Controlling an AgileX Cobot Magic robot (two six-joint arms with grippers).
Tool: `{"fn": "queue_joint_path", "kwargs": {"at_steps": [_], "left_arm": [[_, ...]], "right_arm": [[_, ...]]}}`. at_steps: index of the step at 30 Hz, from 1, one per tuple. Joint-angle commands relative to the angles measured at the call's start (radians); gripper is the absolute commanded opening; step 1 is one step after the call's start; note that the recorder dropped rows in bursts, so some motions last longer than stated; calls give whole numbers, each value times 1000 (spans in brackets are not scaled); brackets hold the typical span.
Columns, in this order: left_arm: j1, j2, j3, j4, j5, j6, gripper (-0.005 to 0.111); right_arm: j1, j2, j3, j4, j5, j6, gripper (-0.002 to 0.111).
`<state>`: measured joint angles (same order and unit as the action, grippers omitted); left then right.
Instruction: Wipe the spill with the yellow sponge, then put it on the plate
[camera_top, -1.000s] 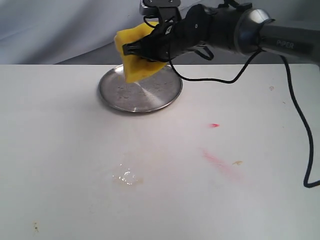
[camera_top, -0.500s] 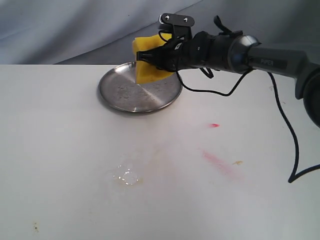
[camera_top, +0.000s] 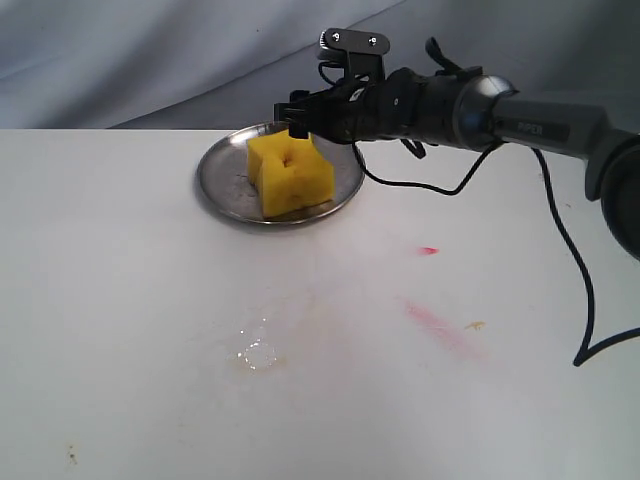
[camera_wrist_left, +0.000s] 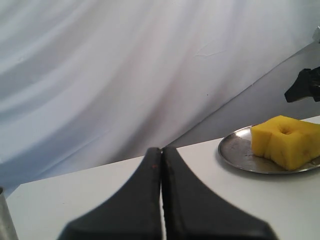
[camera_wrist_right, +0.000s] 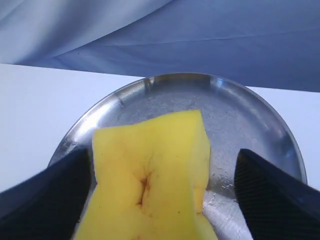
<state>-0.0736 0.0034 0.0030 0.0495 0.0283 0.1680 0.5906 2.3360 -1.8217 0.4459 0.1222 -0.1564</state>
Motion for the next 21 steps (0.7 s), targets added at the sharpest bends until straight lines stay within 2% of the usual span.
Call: {"fn": "queue_joint_path", "kwargs": {"at_steps": [1, 5, 7, 11, 13, 15, 21], "left_arm": [[4, -3, -3, -7, -5, -9, 0], [4, -3, -3, -7, -5, -9, 0], [4, -3, -3, -7, -5, -9, 0], [4, -3, -3, -7, -5, -9, 0], [4, -3, -3, -7, -5, -9, 0], [4, -3, -3, -7, -5, -9, 0], [4, -3, -3, -7, -5, -9, 0]], "right_arm": [[-4, -7, -7, 4, 69, -4, 73], [-4, -33, -7, 4, 172, -4, 72], [-4, -61, -7, -6, 211, -4, 66], [-4, -136, 13, -62, 306, -4, 35], [-4, -189, 80, -82, 306, -4, 16], [-4, -249, 182, -94, 255, -4, 1], [-4, -472, 601, -91, -8, 4, 0]]}}
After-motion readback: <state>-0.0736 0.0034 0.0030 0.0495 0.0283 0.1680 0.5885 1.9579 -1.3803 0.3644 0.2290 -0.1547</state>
